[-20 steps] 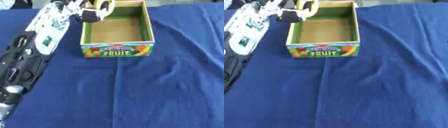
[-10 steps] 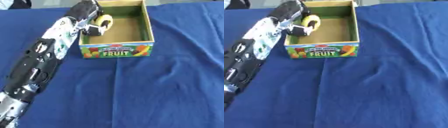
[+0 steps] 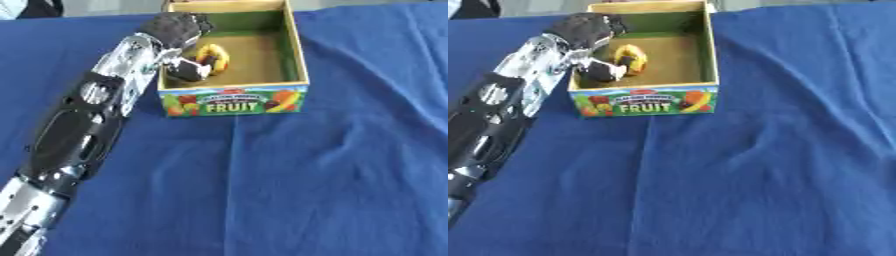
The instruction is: Pick up objects on the table and place them in the box.
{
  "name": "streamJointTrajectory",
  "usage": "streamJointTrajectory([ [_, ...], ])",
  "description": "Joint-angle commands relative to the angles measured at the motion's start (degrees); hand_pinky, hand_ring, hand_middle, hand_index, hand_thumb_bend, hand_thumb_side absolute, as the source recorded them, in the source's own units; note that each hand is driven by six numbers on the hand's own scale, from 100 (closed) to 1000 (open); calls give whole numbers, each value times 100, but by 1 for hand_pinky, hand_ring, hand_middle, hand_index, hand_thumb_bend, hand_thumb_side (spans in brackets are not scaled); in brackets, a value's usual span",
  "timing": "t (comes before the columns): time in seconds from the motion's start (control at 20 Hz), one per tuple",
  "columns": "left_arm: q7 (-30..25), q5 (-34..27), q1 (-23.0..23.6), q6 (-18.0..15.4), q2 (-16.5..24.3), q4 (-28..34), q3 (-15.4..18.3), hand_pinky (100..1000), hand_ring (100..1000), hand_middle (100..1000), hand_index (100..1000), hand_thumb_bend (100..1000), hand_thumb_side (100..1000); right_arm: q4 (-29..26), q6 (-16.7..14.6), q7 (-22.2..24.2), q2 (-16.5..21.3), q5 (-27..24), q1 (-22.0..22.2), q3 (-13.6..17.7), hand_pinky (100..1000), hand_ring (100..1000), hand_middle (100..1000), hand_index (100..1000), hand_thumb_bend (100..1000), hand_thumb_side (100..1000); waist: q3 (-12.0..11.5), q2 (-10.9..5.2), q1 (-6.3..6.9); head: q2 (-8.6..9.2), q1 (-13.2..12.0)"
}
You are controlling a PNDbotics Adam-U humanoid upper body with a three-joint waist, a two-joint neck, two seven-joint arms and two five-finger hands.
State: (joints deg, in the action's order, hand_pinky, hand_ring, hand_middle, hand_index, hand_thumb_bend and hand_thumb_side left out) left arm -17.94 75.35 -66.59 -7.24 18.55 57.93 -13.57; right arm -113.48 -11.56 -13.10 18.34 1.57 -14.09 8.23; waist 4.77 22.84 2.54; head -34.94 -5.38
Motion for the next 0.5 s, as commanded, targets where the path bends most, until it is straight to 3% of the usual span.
streamJointTrajectory([
  [0.05,41,131,-151,65,74,253,117,739,879,869,989,398,730,-111,10,13,48,-40,-20,6,673,536,512,792,100,1000,-16,-160,-28,7,-6],
  [0.15,185,116,-128,199,94,405,113,737,878,867,987,395,732,-111,14,19,46,-42,-13,6,672,536,512,792,100,1000,-27,-170,-29,-6,3],
  [0.25,629,-82,-72,479,198,1011,182,660,830,801,945,263,726,-111,27,6,40,-41,25,27,673,537,512,792,100,1000,-86,-218,-41,-80,62],
  [0.5,1460,-1654,355,1263,544,2905,310,584,771,728,896,178,695,-111,22,-42,68,-38,82,69,674,539,513,791,100,1000,-210,-340,-79,-219,175],
])
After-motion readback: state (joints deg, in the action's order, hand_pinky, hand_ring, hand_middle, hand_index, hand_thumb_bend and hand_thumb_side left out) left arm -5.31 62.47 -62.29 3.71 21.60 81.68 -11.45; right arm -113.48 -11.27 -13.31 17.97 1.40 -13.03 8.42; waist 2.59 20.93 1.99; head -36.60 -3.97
